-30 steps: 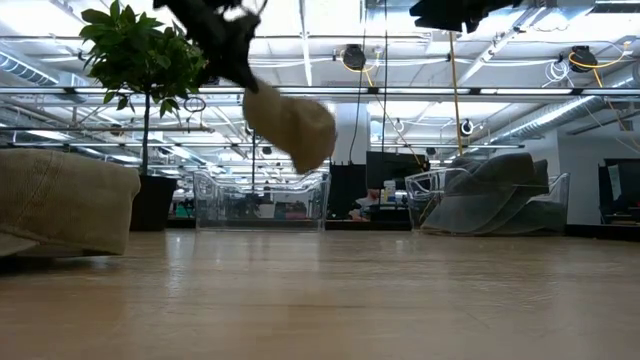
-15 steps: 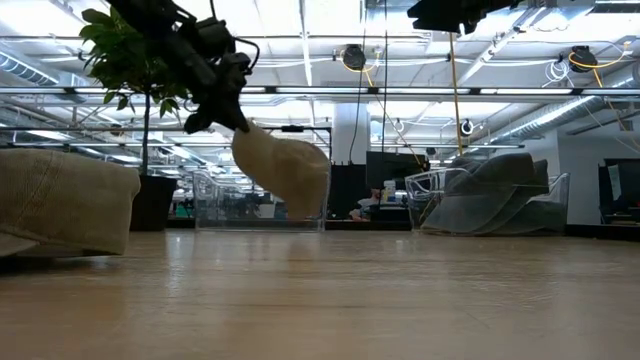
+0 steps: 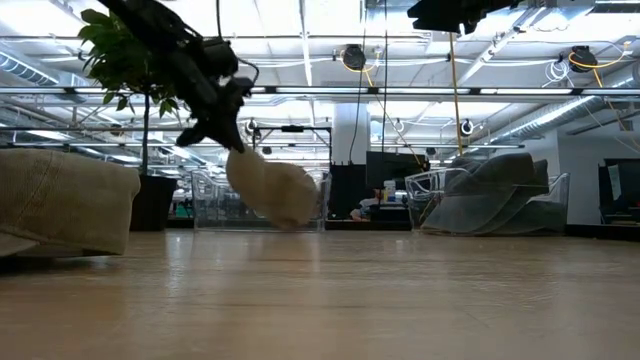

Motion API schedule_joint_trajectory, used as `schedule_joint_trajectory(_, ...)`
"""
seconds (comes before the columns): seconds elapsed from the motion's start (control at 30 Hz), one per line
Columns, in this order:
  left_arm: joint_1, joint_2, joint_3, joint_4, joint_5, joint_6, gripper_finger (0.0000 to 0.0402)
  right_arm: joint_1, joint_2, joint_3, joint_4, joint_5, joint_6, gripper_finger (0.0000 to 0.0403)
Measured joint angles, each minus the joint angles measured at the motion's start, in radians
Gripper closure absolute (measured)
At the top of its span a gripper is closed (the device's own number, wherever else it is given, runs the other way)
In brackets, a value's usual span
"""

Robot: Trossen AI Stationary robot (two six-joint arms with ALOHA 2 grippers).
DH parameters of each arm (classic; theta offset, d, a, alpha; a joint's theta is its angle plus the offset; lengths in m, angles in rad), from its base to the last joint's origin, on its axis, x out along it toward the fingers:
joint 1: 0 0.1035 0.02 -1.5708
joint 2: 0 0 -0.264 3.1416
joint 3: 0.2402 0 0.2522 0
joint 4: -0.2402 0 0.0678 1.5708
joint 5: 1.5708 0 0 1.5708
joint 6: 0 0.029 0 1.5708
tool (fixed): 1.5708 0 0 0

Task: Pick & Place hat
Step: Put the right brown cap into the left transparent bin

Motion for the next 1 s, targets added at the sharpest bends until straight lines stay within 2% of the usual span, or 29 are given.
schedule_joint_trajectory(0.23,0.000,0.115,0.003,0.032,0.024,-0.006,0.0389,0.000,0.000,0.000,0.000,0.000,-0.001,0.0140)
schedule_joint_trajectory(0.4,0.001,0.135,0.003,0.046,0.005,-0.003,0.0372,0.000,0.000,0.000,0.000,0.000,-0.001,0.0140)
schedule_joint_trajectory(0.5,0.000,0.127,0.001,0.048,-0.016,0.014,0.0369,0.000,0.000,0.000,0.000,0.000,-0.001,0.0140)
schedule_joint_trajectory(0.67,-0.007,0.094,0.001,0.000,-0.115,0.032,0.0363,0.000,0.000,0.000,0.000,0.000,-0.002,0.0140)
schedule_joint_trajectory(0.8,-0.021,0.065,-0.003,-0.038,-0.190,0.050,0.0324,0.000,0.000,0.000,0.000,0.000,-0.004,0.0140)
schedule_joint_trajectory(1.0,-0.037,0.008,-0.002,-0.026,-0.199,0.041,0.0226,0.000,0.000,0.000,0.000,0.000,-0.004,0.0140)
